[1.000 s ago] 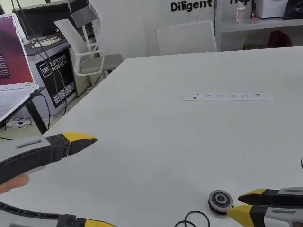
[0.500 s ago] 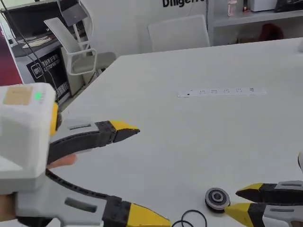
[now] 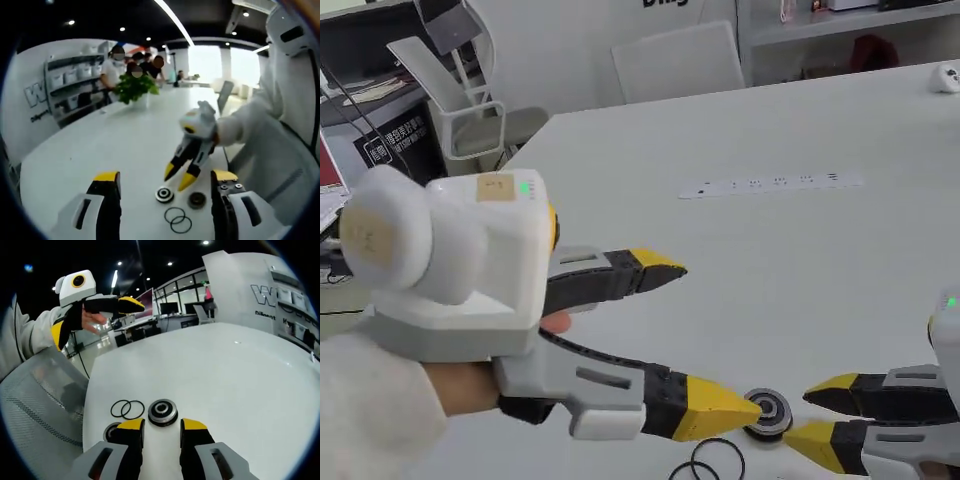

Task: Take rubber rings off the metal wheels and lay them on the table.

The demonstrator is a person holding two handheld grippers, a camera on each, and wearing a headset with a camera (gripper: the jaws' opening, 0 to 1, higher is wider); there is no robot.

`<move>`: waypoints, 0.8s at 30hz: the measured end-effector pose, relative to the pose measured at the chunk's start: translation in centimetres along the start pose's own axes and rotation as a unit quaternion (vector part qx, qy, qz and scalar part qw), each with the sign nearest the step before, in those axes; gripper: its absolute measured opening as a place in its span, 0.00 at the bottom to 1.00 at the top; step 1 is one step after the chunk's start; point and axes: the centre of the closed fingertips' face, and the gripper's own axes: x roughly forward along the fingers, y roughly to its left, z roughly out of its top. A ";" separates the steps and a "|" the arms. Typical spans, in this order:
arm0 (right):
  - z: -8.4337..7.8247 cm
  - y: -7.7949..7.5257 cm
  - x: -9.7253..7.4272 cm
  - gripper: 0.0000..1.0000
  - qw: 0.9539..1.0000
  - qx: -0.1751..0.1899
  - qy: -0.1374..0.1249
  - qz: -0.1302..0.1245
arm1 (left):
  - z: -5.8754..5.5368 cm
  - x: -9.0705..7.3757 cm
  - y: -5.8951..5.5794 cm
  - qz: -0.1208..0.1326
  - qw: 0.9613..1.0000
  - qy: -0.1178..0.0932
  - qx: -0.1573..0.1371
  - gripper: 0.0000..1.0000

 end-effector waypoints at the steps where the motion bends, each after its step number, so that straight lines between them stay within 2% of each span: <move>1: -0.1 0.0 0.0 0.25 1.000 0.000 0.000 0.000 | -0.2 0.2 0.0 -0.002 1.000 0.000 -0.002 0.73; 5: -0.2 0.0 0.1 0.24 1.000 0.002 0.001 0.001 | -1.3 1.3 0.0 -0.011 1.000 0.015 -0.003 0.66; 8: -0.3 0.1 0.3 0.24 1.000 -0.001 0.002 0.004 | -2.1 2.1 0.3 -0.013 1.000 0.022 -0.009 0.65; 11: -0.5 0.1 0.5 0.23 1.000 -0.006 0.004 0.005 | -3.1 2.9 0.0 -0.029 0.999 0.035 -0.021 0.60; 14: -0.5 0.1 0.8 0.23 1.000 -0.014 0.007 0.006 | -3.7 3.9 0.0 -0.034 0.998 0.040 -0.018 0.57; 19: -0.5 0.0 0.9 0.23 1.000 -0.023 0.010 0.006 | -5.4 5.4 0.1 -0.036 0.997 0.064 -0.010 0.50; 21: -0.5 -0.1 1.0 0.22 1.000 -0.027 0.012 0.006 | -6.1 6.0 0.1 -0.039 0.997 0.066 -0.031 0.49; 24: -0.5 -0.2 1.1 0.22 1.000 -0.028 0.012 0.007 | -6.7 6.5 0.1 -0.039 0.996 0.067 -0.038 0.43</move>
